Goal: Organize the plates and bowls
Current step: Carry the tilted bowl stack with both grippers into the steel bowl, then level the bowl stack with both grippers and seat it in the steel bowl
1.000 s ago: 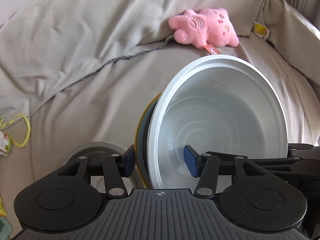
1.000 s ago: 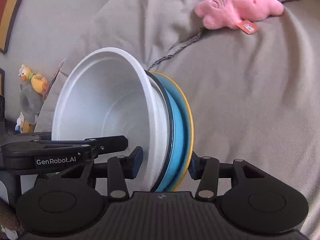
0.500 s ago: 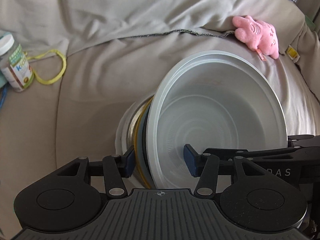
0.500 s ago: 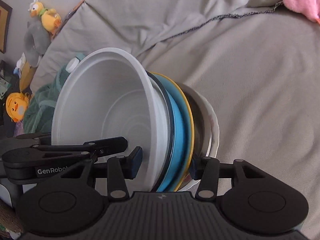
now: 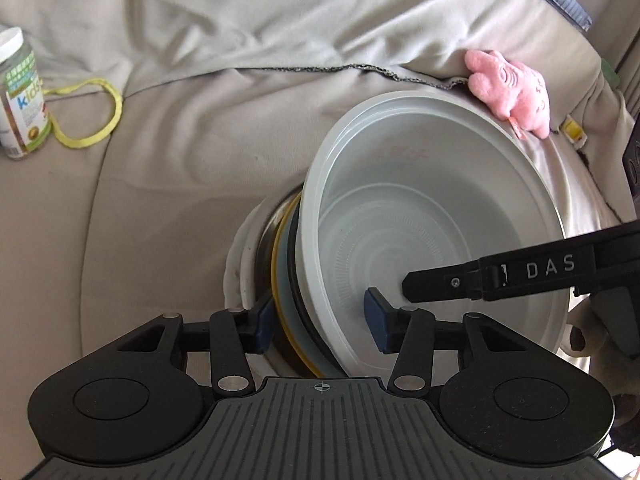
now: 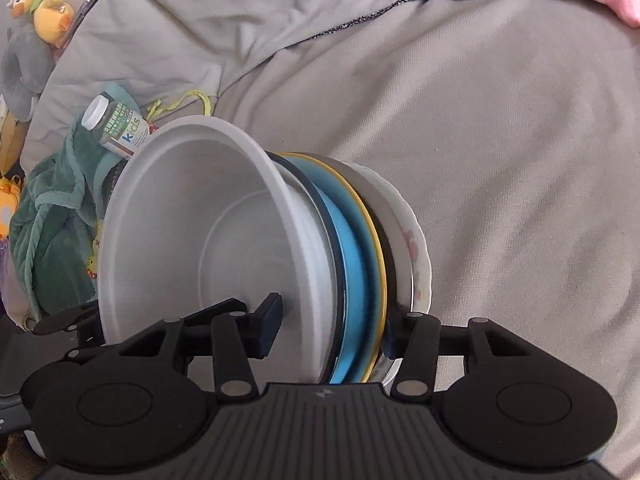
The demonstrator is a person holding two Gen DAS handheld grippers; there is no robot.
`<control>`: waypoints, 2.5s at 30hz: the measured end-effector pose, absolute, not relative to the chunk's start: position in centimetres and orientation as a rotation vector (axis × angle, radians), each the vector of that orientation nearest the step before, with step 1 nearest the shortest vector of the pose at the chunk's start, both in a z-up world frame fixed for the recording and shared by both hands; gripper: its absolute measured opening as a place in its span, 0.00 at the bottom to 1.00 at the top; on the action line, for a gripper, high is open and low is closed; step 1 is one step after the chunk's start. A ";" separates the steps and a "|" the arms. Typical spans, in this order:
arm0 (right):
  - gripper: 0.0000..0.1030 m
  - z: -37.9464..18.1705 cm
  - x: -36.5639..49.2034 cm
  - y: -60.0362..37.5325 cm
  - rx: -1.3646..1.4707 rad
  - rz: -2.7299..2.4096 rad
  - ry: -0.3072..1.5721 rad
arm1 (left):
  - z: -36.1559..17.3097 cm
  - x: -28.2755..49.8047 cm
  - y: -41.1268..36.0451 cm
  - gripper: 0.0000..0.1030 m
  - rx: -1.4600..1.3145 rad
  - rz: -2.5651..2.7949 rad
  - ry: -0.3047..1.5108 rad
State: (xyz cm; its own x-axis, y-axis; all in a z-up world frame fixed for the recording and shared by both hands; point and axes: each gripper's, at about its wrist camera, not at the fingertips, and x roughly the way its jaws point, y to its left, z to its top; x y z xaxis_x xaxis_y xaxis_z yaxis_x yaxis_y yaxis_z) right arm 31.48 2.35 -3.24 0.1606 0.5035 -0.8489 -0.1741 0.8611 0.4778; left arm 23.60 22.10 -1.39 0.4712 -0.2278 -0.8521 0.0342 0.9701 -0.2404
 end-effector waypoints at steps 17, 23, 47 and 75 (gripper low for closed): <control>0.48 -1.8 32.3 4.4 0.175 0.442 1.408 | -3.3 24.6 26.6 0.28 -0.427 -0.248 1.116; 0.47 -2.1 33.6 3.2 0.241 0.443 1.472 | -3.4 24.8 26.3 0.26 -0.416 -0.237 1.120; 0.45 0.1 32.8 2.5 0.135 0.472 1.453 | -2.9 24.8 25.4 0.23 -0.346 -0.214 1.135; 0.36 1.6 31.5 2.7 0.008 0.413 1.228 | -1.3 25.2 23.4 0.47 -0.238 -0.273 1.037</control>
